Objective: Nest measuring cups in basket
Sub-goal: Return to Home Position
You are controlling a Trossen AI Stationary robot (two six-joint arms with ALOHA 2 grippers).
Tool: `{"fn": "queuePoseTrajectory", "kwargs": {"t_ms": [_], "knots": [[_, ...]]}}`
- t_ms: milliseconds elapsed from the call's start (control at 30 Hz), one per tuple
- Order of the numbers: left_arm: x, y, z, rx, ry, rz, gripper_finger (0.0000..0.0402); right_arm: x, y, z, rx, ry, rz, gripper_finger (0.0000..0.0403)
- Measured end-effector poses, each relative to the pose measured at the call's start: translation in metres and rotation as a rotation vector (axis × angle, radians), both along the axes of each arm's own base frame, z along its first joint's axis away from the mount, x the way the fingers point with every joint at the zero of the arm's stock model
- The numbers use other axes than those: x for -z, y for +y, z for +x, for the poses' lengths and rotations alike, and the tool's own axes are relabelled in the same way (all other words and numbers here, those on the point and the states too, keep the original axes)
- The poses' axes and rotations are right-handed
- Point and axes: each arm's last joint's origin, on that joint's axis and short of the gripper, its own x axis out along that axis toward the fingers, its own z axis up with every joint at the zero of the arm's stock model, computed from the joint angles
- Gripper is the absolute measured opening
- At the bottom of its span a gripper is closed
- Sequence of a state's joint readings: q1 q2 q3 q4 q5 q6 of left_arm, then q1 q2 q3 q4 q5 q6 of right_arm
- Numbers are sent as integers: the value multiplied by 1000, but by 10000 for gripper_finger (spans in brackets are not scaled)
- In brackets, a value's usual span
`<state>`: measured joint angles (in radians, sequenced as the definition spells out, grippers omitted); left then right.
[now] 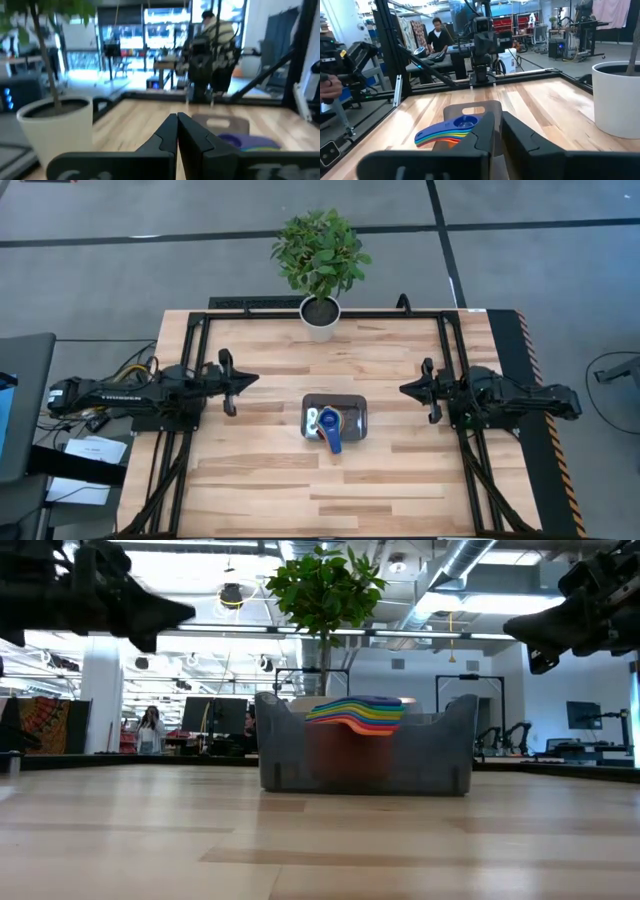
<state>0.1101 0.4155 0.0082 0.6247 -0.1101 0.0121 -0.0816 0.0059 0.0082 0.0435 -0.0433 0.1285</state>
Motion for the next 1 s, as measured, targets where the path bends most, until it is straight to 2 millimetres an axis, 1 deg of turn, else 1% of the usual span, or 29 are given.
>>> {"fn": "queuePoseTrajectory", "kwargs": {"t_ms": [167,400,567,667,767,1000], "knots": [[-5,-2,-11,8,-45,44,0,0,0,0,-4,2,2,64],[3,-3,-26,5,5,3,0,1,0,0,-4,3,3,65],[10,-3,-24,1,77,-16,0,1,0,0,-4,6,4,65],[19,-2,-24,-9,162,-46,0,1,0,0,-4,5,4,65],[19,-2,-24,-2,155,-62,0,1,0,0,-4,6,4,65],[20,-2,-23,-7,184,-29,0,1,0,0,-3,6,4,65]]}}
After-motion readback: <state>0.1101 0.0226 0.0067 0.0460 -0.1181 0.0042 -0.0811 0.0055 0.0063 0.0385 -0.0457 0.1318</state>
